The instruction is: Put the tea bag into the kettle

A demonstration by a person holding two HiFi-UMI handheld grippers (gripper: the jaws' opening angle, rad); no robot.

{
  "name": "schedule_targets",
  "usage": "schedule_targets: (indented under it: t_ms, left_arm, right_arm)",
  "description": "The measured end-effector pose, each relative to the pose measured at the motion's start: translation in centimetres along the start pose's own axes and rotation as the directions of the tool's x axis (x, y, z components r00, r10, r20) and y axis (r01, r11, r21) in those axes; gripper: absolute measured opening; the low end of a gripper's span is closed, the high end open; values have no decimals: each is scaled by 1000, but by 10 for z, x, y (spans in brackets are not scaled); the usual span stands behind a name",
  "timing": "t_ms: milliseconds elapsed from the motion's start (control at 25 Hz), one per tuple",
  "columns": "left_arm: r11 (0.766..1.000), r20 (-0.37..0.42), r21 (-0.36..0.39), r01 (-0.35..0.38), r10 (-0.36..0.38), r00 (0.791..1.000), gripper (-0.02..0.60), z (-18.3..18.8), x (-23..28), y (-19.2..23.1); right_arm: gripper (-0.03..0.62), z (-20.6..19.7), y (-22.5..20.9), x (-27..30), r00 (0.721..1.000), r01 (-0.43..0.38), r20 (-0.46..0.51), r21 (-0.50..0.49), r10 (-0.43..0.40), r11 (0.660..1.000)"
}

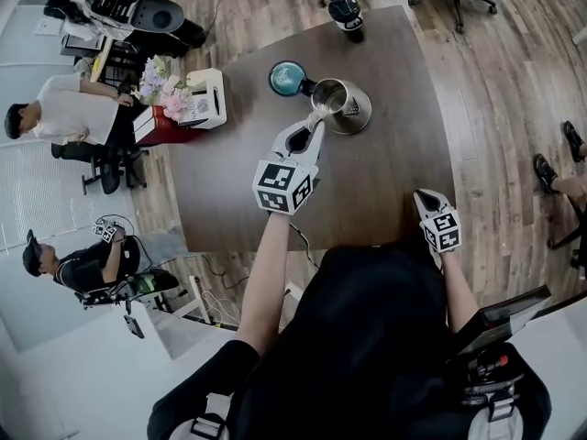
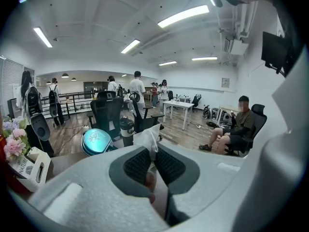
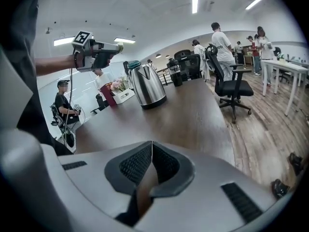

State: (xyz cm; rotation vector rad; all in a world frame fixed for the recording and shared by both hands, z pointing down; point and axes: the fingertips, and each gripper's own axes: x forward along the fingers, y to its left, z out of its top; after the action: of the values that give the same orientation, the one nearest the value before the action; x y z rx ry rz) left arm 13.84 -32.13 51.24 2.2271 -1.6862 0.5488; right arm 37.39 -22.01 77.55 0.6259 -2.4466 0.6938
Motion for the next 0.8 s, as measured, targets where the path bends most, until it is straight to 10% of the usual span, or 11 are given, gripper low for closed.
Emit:
schedule_targets:
  t_ms: [800]
  left_arm:
    - [991,-207,-100,-93,71,976,23,-48,73,59]
  right_arm:
    - [8,-1,-10,42,1000,-26,-3,6,26,1000]
